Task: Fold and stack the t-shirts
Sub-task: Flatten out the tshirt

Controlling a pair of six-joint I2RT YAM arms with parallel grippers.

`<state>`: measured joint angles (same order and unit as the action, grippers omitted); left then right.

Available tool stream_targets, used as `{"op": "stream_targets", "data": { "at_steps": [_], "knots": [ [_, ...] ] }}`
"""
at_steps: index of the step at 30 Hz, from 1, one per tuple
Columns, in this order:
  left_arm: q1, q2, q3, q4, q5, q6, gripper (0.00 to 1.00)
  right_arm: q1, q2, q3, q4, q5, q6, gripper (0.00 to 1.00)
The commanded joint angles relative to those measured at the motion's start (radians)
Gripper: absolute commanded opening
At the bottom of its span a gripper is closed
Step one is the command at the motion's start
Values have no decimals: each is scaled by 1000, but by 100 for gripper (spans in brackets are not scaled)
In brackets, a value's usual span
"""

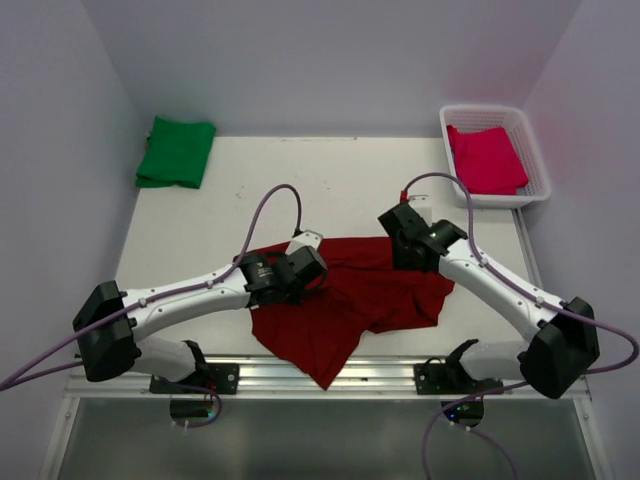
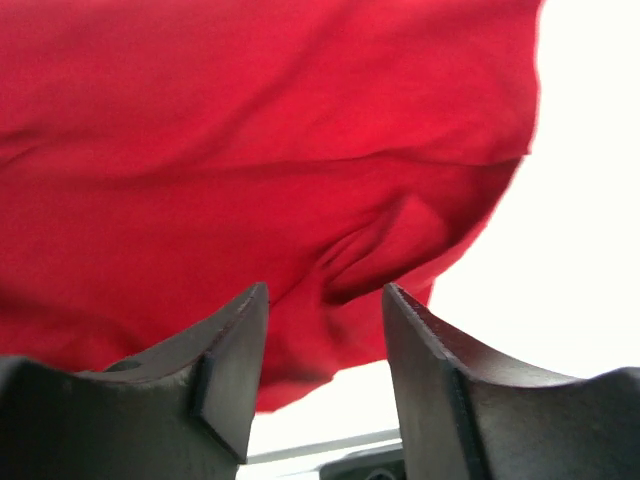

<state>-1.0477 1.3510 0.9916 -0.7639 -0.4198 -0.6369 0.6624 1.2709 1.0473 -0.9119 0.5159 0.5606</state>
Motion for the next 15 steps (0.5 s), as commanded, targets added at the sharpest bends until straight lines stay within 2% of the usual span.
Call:
{"op": "stream_targets", "data": {
  "at_steps": [1,2,5,9,15],
  "knots": [
    [-5,-4,-16,-21,-17,-20,0,-115,91,-30,74,98,38,54],
    [-5,-9,-15,-21,-20,-21,0,-173,143,-35,91,107,48,62],
    [-3,-26,-2,-43,-39,-24,0,-286,240,-23,159,69,71,63],
    [-5,-58,10,-71,-71,-32,0,-362,378,-17,261,-5,88,61],
    [-3,-72,-7,-81,-86,-40,0,-425,470,-35,343,-99,107,53]
  ]
}}
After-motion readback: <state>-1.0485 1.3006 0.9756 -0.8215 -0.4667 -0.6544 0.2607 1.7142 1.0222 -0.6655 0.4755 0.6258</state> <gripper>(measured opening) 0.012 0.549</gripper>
